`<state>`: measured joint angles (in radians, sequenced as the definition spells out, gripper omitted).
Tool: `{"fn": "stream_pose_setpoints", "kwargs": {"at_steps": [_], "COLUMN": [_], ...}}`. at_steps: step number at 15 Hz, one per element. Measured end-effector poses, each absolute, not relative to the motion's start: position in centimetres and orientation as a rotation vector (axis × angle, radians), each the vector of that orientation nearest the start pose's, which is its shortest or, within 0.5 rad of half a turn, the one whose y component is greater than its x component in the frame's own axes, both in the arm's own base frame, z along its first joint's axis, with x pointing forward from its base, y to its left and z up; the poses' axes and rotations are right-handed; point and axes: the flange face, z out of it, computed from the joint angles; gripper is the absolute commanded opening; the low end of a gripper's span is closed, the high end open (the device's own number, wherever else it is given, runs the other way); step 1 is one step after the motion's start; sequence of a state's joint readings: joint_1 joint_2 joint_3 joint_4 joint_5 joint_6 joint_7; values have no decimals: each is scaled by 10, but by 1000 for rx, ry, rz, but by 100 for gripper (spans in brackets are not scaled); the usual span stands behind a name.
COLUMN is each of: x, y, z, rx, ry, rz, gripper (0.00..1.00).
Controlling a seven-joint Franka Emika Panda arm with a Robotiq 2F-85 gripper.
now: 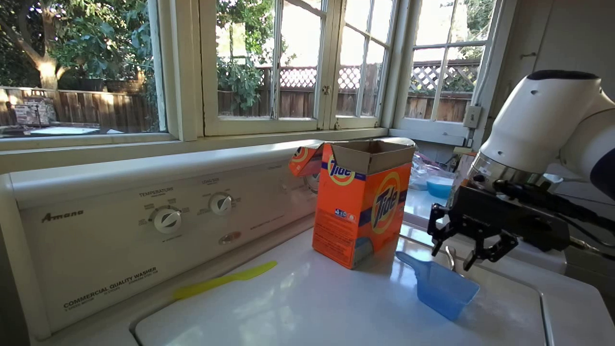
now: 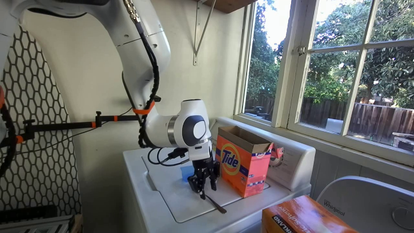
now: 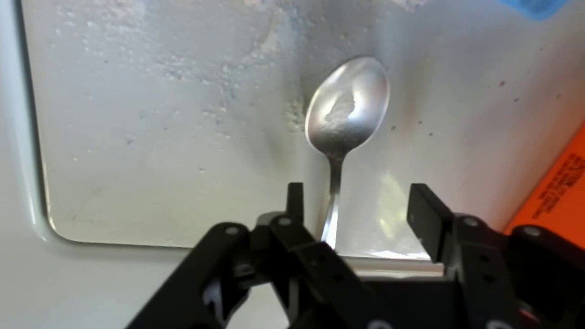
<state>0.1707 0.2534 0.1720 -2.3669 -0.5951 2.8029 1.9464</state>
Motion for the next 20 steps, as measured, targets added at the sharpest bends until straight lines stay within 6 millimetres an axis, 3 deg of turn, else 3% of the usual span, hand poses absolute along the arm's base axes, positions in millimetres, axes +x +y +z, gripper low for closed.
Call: {"fn": "stream_pose_setpoints", "kwargs": {"at_steps": [2, 8, 15, 20], "x": [484, 487, 486, 486], "y": [202, 203, 196, 188], "z": [242, 271, 302, 338], "rx": [-2593, -2618, -2893, -3081], "ry": [1541, 1450, 1105, 902], "rz": [-418, -478, -433, -403], "gripper": [100, 100, 100, 100]}}
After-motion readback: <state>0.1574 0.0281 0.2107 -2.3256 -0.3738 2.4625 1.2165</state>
